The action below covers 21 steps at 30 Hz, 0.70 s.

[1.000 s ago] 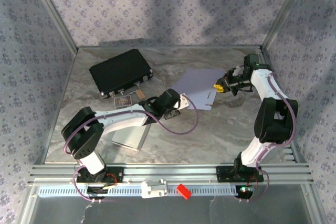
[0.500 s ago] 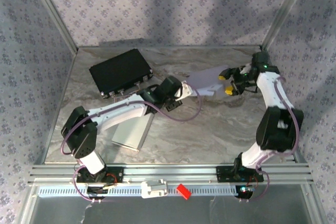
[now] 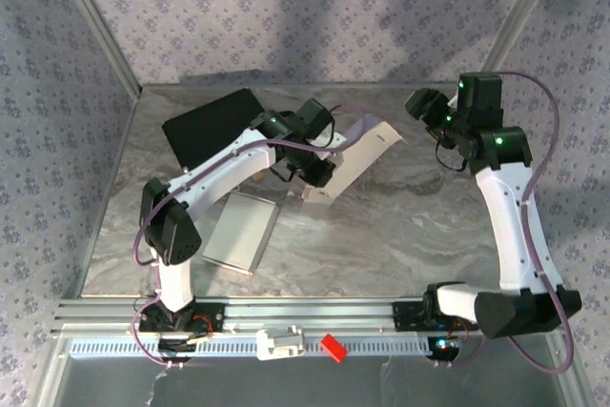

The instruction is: Fold the paper box

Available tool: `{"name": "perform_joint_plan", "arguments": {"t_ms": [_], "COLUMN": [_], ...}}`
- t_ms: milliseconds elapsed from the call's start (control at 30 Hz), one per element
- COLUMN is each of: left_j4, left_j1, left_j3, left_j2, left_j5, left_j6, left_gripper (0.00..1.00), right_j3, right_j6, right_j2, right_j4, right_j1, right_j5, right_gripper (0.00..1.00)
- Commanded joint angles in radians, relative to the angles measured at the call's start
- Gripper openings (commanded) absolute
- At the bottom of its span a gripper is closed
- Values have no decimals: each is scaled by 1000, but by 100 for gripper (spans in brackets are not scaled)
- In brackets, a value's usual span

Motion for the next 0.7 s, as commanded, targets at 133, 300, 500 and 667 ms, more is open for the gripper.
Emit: {"name": "perform_joint_plan", "arguments": {"t_ms": [133,300,500,667], "left_j4": [195,339,130,-177], "left_j1": [43,58,157,157], "left_j3": [-74,-117,-110,22], "left_j2": [-128,-179,-145,3], "left_j5": [537,725,553,90], "left_j6": [-304,-404,-306,-100], "left_gripper": [0,0,0,0], "right_j3": [-30,9,151,162], "right_j6": [60,60,20,130], "right_j2": [-117,-105,-25,9], "right_j4": [-101,-151,-181,-208], "right_j1": [57,11,49,132], "right_j5": [201,295,354,348], "right_gripper": [69,67,66,64]}}
